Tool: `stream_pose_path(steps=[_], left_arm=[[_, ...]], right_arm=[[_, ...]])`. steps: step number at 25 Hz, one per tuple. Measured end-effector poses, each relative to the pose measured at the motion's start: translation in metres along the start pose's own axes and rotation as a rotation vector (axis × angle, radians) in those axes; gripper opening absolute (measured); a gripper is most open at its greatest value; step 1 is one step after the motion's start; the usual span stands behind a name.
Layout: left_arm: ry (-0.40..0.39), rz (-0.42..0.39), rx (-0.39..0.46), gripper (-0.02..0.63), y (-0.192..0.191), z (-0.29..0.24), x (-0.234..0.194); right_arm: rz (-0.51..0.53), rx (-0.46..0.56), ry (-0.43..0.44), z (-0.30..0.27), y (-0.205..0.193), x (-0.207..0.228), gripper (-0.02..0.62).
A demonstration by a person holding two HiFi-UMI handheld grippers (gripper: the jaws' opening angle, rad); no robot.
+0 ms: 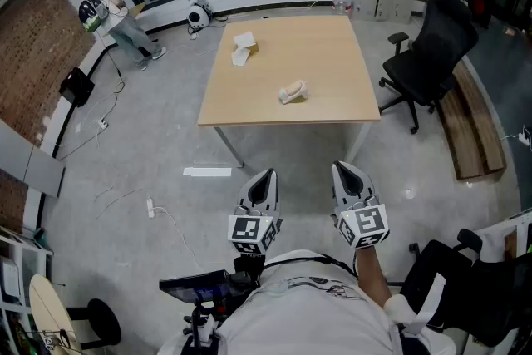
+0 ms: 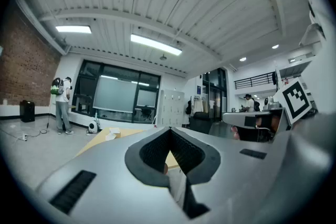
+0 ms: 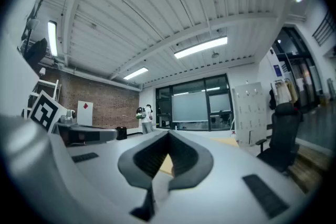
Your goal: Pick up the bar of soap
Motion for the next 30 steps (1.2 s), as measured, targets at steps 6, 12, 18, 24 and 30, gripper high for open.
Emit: stream_pose_path(steps=[6, 12, 18, 24, 30], left_arm=[[0.007, 0.002, -0.012, 0.0, -0.002, 0.002, 0.004], [0.006, 0.009, -0.037, 0.0, -0.008, 0.005, 0.013], [0.006, 0.008, -0.055, 0.0, -0.017, -0.001, 0.028], [0.035, 0.014, -0.091, 0.0, -0.03, 0.002, 0.038], [0.054, 0.031, -0.118, 0.0, -0.041, -0.002, 0.044]], right_arm=[[-0.009, -0.001, 0.019, 0.001, 0.0, -0.001, 0.003], [-0.021, -0.014, 0.035, 0.009, -0.006, 0.0, 0.003], [-0.014, -0.043, 0.062, 0.02, -0.017, 0.008, 0.003], [-0.027, -0.095, 0.087, 0.032, -0.031, 0.014, 0.003], [-0.032, -0.14, 0.121, 0.031, -0.041, 0.022, 0.003]])
Point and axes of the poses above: the fingertips, and each gripper's own axes: z backward along the fingers, x to its right, y out of its top, the point moved 10 cm from there along z, backward along the fingers, and after that the axes turned 3 degrees about -x, right-handed, at the moved point
